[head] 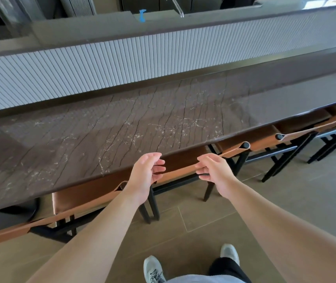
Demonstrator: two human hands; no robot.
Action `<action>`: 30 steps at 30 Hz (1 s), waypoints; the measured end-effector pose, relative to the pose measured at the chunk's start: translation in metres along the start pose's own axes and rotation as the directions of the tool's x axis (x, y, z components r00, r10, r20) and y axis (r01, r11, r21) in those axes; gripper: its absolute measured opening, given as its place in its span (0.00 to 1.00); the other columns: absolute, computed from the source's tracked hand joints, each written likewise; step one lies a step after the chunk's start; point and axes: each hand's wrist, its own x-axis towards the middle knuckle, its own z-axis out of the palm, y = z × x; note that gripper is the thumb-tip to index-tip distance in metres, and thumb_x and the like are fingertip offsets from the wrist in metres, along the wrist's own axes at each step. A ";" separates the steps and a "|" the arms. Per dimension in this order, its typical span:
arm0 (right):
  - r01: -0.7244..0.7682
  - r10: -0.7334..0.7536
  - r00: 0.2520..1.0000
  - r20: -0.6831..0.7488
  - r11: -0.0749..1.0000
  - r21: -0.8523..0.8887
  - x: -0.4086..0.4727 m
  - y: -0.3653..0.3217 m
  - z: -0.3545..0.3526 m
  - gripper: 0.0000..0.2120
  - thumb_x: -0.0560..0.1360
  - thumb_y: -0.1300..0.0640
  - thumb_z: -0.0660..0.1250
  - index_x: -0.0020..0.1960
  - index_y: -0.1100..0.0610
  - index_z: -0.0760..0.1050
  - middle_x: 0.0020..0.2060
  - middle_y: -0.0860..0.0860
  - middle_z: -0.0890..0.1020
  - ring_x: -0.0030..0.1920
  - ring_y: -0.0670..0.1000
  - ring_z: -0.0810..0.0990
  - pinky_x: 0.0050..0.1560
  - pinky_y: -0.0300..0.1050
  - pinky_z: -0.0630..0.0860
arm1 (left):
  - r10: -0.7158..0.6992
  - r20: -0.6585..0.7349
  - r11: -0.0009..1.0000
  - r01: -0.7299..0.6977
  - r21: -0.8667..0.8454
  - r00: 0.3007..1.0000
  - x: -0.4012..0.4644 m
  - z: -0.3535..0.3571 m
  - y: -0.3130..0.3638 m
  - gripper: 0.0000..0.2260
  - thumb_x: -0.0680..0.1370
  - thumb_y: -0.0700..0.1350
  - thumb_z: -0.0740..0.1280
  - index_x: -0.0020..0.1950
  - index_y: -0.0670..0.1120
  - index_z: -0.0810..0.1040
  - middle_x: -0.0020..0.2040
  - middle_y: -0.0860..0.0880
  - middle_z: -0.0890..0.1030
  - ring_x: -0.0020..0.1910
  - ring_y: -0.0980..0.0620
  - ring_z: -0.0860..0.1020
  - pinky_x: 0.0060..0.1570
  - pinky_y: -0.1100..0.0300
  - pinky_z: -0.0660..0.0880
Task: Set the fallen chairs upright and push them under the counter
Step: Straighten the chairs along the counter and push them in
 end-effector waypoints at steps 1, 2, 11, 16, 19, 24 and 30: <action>-0.007 0.007 1.000 -0.005 0.999 0.032 0.004 0.000 -0.012 0.08 0.80 0.56 0.65 0.56 0.55 0.79 0.48 0.58 0.85 0.48 0.53 0.84 0.55 0.50 0.82 | 0.003 0.000 1.000 -0.003 0.003 1.000 -0.001 0.011 0.000 0.10 0.82 0.50 0.63 0.60 0.48 0.78 0.54 0.45 0.82 0.54 0.46 0.81 0.53 0.54 0.79; -0.011 0.012 1.000 -0.005 0.998 0.063 0.007 0.000 -0.024 0.07 0.80 0.56 0.65 0.55 0.55 0.79 0.48 0.58 0.85 0.48 0.54 0.84 0.54 0.50 0.82 | 0.004 -0.001 1.000 -0.004 0.007 1.000 0.000 0.023 -0.001 0.10 0.82 0.50 0.62 0.60 0.48 0.78 0.54 0.45 0.82 0.55 0.46 0.81 0.53 0.54 0.79; -0.012 0.007 0.999 0.049 0.994 0.105 0.037 -0.003 -0.193 0.08 0.80 0.55 0.64 0.54 0.55 0.80 0.50 0.57 0.84 0.47 0.53 0.83 0.53 0.48 0.82 | -0.139 -0.075 0.984 0.129 -0.126 0.987 -0.004 0.201 -0.010 0.09 0.81 0.47 0.64 0.57 0.47 0.82 0.48 0.45 0.83 0.49 0.46 0.82 0.54 0.50 0.78; -0.016 0.008 0.997 0.072 0.994 0.112 0.063 -0.007 -0.292 0.08 0.81 0.54 0.64 0.57 0.54 0.79 0.51 0.58 0.83 0.49 0.53 0.83 0.51 0.46 0.82 | -0.154 -0.087 0.973 0.136 -0.189 0.984 -0.010 0.301 -0.011 0.10 0.82 0.46 0.63 0.57 0.46 0.81 0.47 0.45 0.83 0.50 0.46 0.81 0.55 0.50 0.76; -0.011 0.001 0.997 0.080 0.992 0.124 0.072 -0.014 -0.331 0.09 0.80 0.53 0.65 0.58 0.55 0.78 0.51 0.57 0.83 0.50 0.54 0.83 0.50 0.45 0.81 | -0.174 -0.104 0.968 0.151 -0.201 0.979 -0.013 0.338 -0.009 0.10 0.82 0.47 0.63 0.58 0.45 0.81 0.49 0.45 0.83 0.51 0.46 0.81 0.52 0.51 0.76; 0.002 -0.012 0.996 0.092 0.994 0.108 0.089 -0.020 -0.363 0.08 0.80 0.54 0.65 0.55 0.54 0.79 0.51 0.57 0.83 0.50 0.53 0.83 0.49 0.45 0.81 | -0.162 -0.142 0.977 0.138 -0.165 0.977 -0.008 0.373 0.001 0.10 0.82 0.46 0.63 0.58 0.46 0.81 0.48 0.45 0.84 0.50 0.47 0.82 0.53 0.52 0.76; -0.026 0.021 0.997 0.081 0.998 0.060 0.101 -0.022 -0.365 0.07 0.81 0.54 0.64 0.54 0.53 0.79 0.51 0.56 0.83 0.52 0.54 0.83 0.54 0.47 0.82 | -0.189 -0.139 0.966 0.158 -0.204 0.972 0.016 0.390 -0.001 0.10 0.82 0.47 0.63 0.58 0.46 0.81 0.47 0.45 0.83 0.48 0.48 0.81 0.50 0.53 0.76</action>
